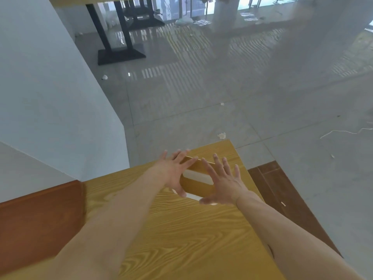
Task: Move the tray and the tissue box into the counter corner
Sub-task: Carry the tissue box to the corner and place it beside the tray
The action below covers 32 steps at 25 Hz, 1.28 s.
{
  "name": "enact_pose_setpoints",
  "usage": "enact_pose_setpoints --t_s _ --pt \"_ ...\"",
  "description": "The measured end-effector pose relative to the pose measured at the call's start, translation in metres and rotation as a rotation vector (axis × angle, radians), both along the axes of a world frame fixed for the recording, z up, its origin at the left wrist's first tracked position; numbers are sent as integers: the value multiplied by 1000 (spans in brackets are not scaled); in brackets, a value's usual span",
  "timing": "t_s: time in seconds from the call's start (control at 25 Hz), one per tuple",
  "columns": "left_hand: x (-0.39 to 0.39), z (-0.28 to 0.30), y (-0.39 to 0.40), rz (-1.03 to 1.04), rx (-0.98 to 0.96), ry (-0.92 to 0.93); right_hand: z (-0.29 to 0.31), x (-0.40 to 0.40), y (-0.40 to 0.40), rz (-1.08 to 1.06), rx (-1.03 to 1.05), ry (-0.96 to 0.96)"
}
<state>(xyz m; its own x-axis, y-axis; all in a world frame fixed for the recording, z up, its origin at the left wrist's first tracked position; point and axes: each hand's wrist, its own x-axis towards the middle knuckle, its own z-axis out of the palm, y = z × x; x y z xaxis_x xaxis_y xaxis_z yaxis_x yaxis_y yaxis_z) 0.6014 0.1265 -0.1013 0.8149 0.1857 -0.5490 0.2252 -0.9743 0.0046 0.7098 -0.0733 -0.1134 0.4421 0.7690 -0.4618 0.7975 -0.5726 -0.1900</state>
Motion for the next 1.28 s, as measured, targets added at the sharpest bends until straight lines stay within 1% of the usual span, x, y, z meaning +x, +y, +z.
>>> enact_pose_setpoints --t_s 0.08,0.16,0.32,0.44,0.6,0.72,0.92,1.12,1.28 --pt "2 -18 -3 36 -64 -30 -18 -2 2 0 19 -2" --pt "-1 -32 -9 73 -112 -96 -30 -4 1 -15 77 -19" --pt "-8 -49 -15 77 -110 -218 -38 -4 -1 -15 138 -38" --pt "-9 -48 -13 81 -110 -213 -34 -5 -1 -12 144 -33" --pt "-9 -37 -23 107 -84 -151 -20 -12 -1 8 104 -45" --pt "-29 -32 -53 167 -60 -108 -8 -21 -16 83 49 -70" --pt "-88 -22 -107 178 -3 -62 5 -58 -58 231 -36 -125" --pt "-147 7 -146 259 21 -63 22 -99 -83 366 37 -144" --pt "-191 30 -172 366 67 -126 39 -123 -92 501 132 -168"
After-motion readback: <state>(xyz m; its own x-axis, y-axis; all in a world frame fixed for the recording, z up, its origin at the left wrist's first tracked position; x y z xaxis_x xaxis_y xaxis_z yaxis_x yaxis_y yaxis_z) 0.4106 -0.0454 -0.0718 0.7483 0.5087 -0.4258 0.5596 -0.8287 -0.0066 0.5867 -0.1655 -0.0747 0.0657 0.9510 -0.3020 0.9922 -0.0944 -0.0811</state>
